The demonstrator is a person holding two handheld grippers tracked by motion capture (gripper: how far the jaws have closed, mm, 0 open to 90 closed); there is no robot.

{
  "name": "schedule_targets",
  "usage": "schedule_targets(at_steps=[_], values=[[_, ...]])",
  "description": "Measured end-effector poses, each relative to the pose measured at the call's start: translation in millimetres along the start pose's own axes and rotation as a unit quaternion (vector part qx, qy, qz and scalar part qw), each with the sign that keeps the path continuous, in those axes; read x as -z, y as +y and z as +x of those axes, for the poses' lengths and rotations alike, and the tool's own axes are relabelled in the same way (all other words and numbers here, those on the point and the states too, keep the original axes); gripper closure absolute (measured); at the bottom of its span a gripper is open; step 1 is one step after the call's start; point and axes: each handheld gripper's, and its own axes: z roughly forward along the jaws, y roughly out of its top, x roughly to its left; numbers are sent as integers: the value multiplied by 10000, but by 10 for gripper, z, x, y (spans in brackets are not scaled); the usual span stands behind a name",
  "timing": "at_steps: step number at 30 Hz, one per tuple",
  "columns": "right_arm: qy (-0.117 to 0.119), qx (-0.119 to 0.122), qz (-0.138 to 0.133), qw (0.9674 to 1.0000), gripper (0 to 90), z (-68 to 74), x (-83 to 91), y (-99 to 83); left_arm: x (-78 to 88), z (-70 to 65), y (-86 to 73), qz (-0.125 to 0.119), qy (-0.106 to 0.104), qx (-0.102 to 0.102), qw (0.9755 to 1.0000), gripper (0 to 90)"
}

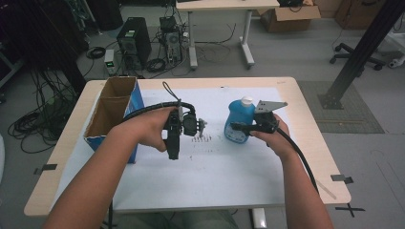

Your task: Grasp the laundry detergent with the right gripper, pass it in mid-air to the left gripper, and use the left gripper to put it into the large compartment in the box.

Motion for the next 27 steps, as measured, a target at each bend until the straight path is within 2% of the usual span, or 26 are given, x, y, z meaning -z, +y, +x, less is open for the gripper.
schedule_targets(at_steps=[6,12,16,20,21,22,23,24,27], values=[[274,376,15,9989,455,105,189,248,68,20,9,-46,38,9,10000,2],[664,721,60,9952,455,260,311,407,154,43,9,-184,47,30,9998,2],[1011,877,75,9910,454,397,324,445,174,48,9,-163,49,29,9999,2],[1391,1094,92,9842,453,588,261,462,226,43,20,-209,44,3,9998,2],[1453,1136,130,9828,453,630,242,460,227,41,20,-231,40,3,9997,2],[1453,1136,130,9828,453,630,242,460,227,41,20,-231,40,3,9997,2],[1577,1195,204,9800,453,709,201,442,251,28,27,-239,-5,-38,9997,2],[1577,1195,204,9800,453,709,201,442,251,28,27,-239,-5,-38,9997,2],[1690,1247,299,9772,453,819,133,391,281,25,31,-307,-33,-48,9995,2]])
